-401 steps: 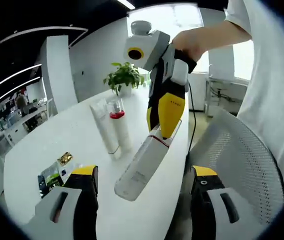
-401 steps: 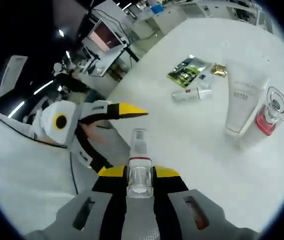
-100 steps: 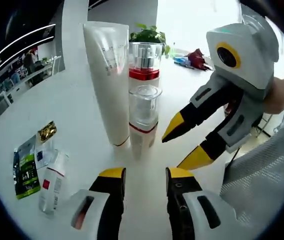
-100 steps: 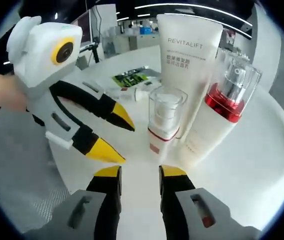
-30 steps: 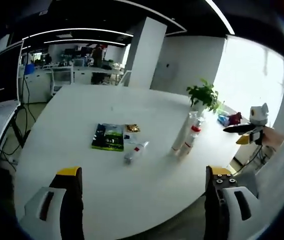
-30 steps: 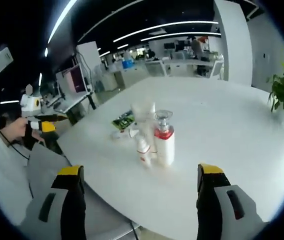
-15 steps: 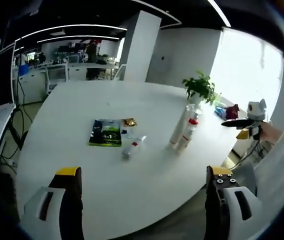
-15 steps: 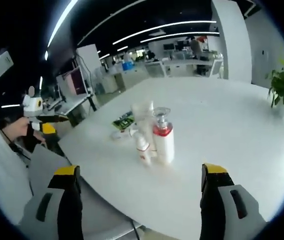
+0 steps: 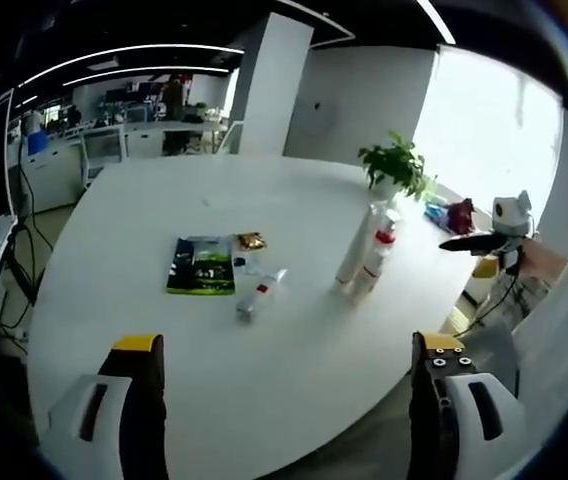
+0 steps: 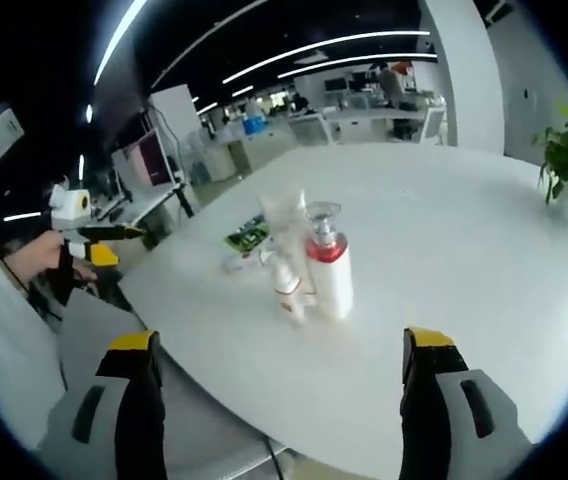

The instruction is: Arrange the skincare products in the storage area until every visible bottle or jar stands upright without overlapping.

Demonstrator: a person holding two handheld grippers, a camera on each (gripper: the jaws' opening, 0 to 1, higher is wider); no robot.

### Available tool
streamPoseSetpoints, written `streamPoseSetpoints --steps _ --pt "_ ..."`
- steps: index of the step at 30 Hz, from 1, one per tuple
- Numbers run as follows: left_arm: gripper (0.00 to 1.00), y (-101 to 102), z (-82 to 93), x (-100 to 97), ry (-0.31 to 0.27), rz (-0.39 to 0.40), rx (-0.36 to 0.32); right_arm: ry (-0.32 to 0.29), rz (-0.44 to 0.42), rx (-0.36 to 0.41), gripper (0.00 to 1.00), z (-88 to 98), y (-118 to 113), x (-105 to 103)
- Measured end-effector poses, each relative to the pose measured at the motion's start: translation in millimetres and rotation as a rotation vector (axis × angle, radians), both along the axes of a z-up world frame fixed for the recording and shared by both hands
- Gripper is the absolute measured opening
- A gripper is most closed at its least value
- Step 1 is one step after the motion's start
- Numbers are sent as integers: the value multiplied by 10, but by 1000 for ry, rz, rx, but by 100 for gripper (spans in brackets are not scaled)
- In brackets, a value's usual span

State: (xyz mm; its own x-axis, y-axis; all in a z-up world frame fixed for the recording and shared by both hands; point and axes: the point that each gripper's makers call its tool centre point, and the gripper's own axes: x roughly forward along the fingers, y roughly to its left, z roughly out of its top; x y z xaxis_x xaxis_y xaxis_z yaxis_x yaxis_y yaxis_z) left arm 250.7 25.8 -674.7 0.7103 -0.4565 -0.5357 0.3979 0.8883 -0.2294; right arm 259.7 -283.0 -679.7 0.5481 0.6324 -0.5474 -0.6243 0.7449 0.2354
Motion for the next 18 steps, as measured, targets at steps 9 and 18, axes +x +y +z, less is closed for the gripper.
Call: streamPoseSetpoints --steps 9,18 --pt "93 -217 -90 185 31 -60 17 38 5 -7 99 -101 8 -9" --pt "93 -431 -359 390 91 -154 87 63 -4 -16 99 -174 5 6"
